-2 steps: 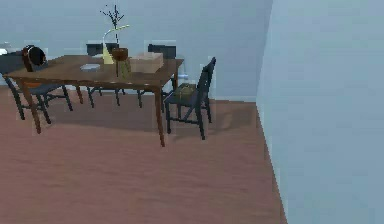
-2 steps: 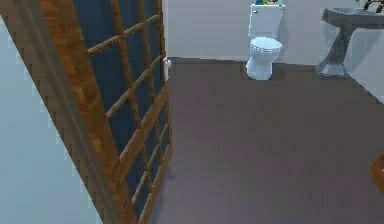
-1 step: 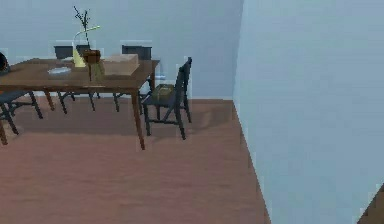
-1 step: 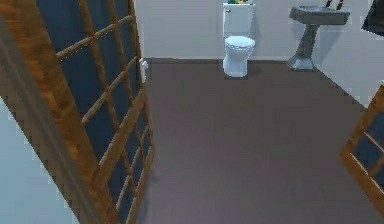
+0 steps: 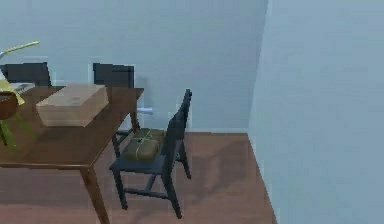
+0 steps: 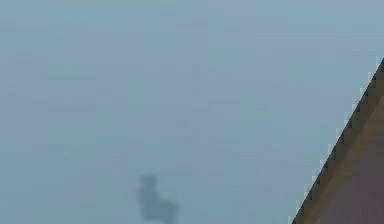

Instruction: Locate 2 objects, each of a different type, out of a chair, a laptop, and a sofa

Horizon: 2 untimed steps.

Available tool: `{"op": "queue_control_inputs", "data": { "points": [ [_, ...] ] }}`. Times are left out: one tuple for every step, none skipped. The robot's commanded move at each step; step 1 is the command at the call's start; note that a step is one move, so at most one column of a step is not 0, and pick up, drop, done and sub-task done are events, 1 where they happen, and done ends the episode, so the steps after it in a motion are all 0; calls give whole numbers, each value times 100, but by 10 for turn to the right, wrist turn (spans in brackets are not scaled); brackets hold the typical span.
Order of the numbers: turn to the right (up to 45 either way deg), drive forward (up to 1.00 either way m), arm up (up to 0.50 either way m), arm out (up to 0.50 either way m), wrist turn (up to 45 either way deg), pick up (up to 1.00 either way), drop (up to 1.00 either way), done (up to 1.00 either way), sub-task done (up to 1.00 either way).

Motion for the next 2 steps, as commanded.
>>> {"op": "queue_control_inputs", "data": {
  "points": [
    [90, 0, 0, 0, 0, 0, 0, 0, 0],
    [0, 30, 0, 0, 0, 0, 0, 0, 0]
  ]
}}
